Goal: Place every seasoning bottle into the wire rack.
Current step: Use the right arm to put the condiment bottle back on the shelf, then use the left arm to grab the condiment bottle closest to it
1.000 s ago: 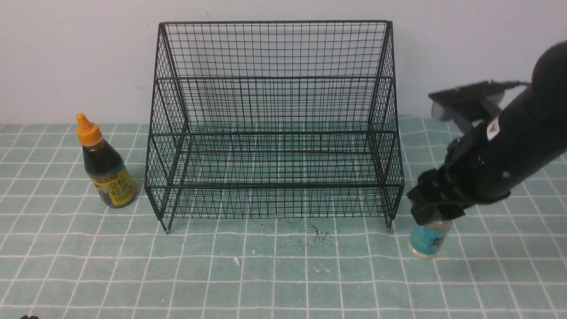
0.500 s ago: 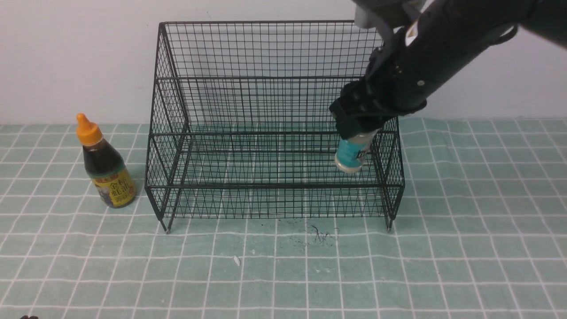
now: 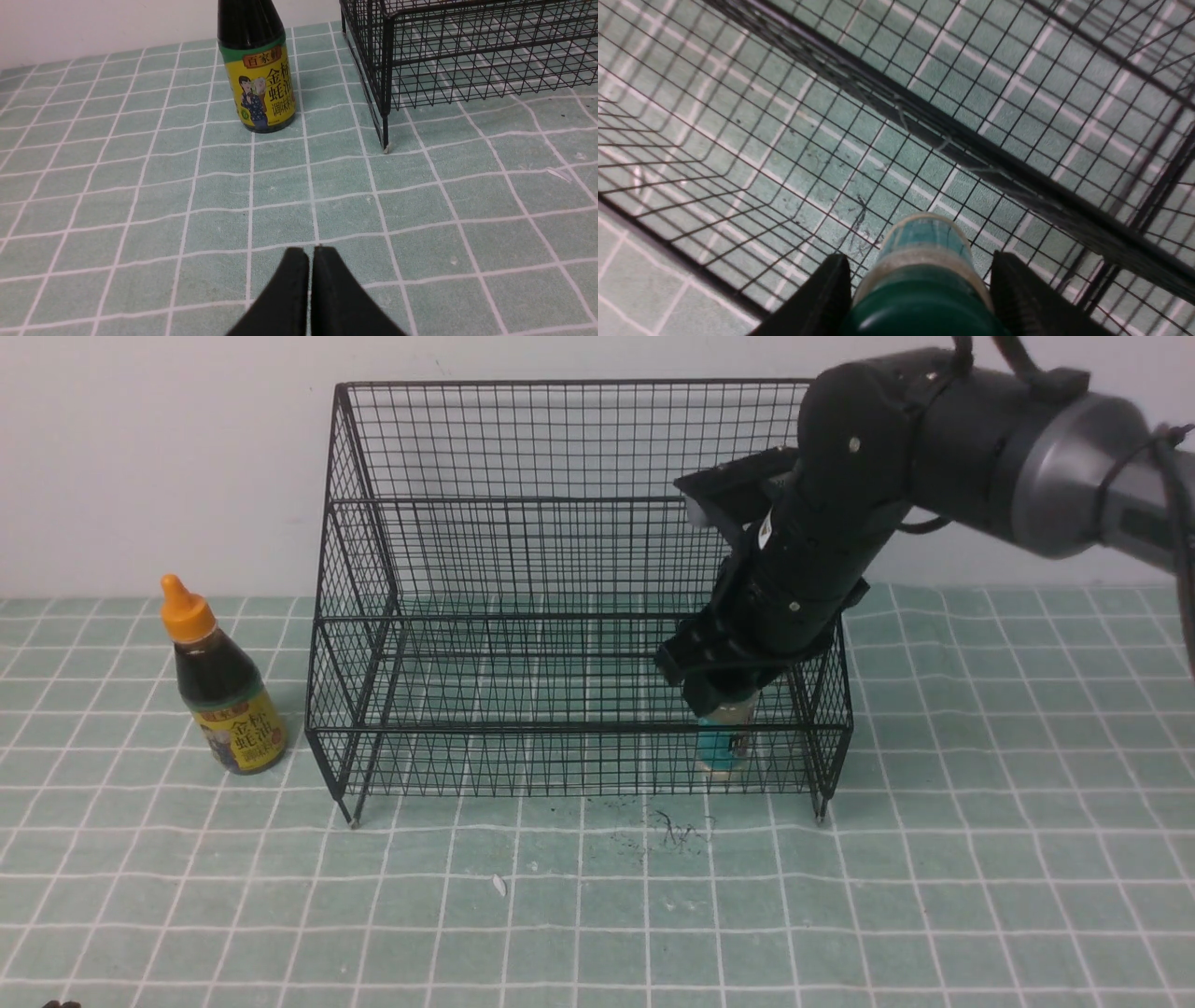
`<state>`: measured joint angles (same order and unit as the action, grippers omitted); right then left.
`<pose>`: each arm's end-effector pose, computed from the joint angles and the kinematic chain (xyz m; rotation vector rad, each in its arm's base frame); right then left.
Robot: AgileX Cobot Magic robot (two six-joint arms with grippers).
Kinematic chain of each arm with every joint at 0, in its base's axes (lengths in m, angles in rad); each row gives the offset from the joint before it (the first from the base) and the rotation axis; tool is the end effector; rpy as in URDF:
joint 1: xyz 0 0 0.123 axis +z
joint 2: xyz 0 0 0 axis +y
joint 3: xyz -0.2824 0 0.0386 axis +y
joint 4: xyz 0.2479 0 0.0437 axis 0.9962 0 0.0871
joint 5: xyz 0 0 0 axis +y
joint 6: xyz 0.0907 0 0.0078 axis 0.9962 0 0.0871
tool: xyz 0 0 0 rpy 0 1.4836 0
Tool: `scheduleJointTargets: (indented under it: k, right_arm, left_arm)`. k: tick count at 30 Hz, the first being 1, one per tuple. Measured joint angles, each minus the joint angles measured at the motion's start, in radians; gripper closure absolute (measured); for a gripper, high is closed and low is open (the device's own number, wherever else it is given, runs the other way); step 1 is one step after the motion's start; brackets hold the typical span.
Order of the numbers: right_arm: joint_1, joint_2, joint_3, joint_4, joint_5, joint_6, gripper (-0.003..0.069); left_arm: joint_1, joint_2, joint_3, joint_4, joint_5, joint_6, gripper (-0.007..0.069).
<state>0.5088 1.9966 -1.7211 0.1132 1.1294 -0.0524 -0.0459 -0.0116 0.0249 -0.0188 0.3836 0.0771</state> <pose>0.3666 0.2152 0.2512 -0.7564 2.8103 0.2377 0.0522 -0.0030 0.1709 0.1040 1.8776 0.0028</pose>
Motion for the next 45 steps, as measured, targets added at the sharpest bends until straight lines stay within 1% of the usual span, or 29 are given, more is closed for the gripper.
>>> scheduleJointTargets:
  k: [3,4,8,10,12,13,15,17,19,21,23,25,27,29,30,33,35,36,37,40,42,45]
  right_arm:
    - [0.000,0.011,0.000,0.000,0.001,0.009,0.0288]
    - [0.000,0.013,0.000,0.000,0.004,0.020,0.0247]
    - [0.000,0.002,-0.007,-0.014,0.021,0.039,0.0148]
    - [0.000,-0.013,-0.023,-0.014,0.050,0.040,0.0128]
    - [0.000,-0.035,-0.048,-0.011,0.085,0.041,0.0133]
    - [0.000,-0.052,-0.062,-0.010,0.097,0.041,0.0144]
    - [0.001,-0.107,-0.092,-0.009,0.106,0.042,0.0192]
    - [0.001,-0.207,-0.114,-0.009,0.106,0.052,0.0292]
    - [0.001,-0.320,-0.120,-0.018,0.111,0.052,0.0407]
    - [0.001,-0.430,-0.120,-0.060,0.119,0.075,0.0515]
    - [0.001,-0.542,-0.115,-0.113,0.124,0.120,0.0605]
    - [0.001,-0.673,-0.080,-0.188,0.119,0.175,0.0650]
    - [0.001,-0.817,-0.010,-0.242,0.085,0.212,0.0666]
    - [0.001,-0.976,0.110,-0.291,0.023,0.245,0.0671]
    - [0.001,-0.992,0.139,-0.299,0.015,0.249,0.0671]
    - [0.001,-1.298,0.414,-0.340,-0.143,0.324,0.0672]
    - [0.001,-1.511,0.648,-0.347,-0.305,0.370,0.0672]
    - [0.001,-1.531,0.668,-0.347,-0.318,0.373,0.0672]
    - [0.001,-1.684,0.800,-0.347,-0.407,0.392,0.0672]
    - [0.001,-1.936,1.043,-0.353,-0.529,0.456,0.0672]
    - [0.001,-2.006,1.154,-0.368,-0.553,0.519,0.0672]
    - [0.001,-2.005,1.252,-0.363,-0.539,0.604,0.0672]
  left_arm:
    - [0.000,0.000,0.000,0.000,0.000,0.000,0.0631]
    - [0.000,0.000,0.000,0.000,0.000,0.000,0.0631]
    - [0.000,0.000,0.000,0.000,0.000,0.000,0.0631]
    - [0.000,0.000,0.000,0.000,0.000,0.000,0.0631]
    - [0.000,0.000,0.000,0.000,0.000,0.000,0.0631]
    - [0.000,0.000,0.000,0.000,0.000,0.000,0.0631]
    - [0.000,0.000,0.000,0.000,0.000,0.000,0.0631]
    - [0.000,0.000,0.000,0.000,0.000,0.000,0.0631]
    - [0.000,0.000,0.000,0.000,0.000,0.000,0.0631]
    - [0.000,0.000,0.000,0.000,0.000,0.000,0.0631]
    - [0.000,0.000,0.000,0.000,0.000,0.000,0.0631]
    - [0.000,0.000,0.000,0.000,0.000,0.000,0.0631]
    - [0.000,0.000,0.000,0.000,0.000,0.000,0.0631]
    - [0.000,0.000,0.000,0.000,0.000,0.000,0.0631]
    - [0.000,0.000,0.000,0.000,0.000,0.000,0.0631]
    - [0.000,0.000,0.000,0.000,0.000,0.000,0.0631]
    - [0.000,0.000,0.000,0.000,0.000,0.000,0.0631]
    - [0.000,0.000,0.000,0.000,0.000,0.000,0.0631]
    - [0.000,0.000,0.000,0.000,0.000,0.000,0.0631]
    - [0.000,0.000,0.000,0.000,0.000,0.000,0.0631]
    - [0.000,0.000,0.001,0.000,0.000,0.000,0.0631]
    - [0.000,0.000,0.001,0.000,0.000,0.000,0.0631]
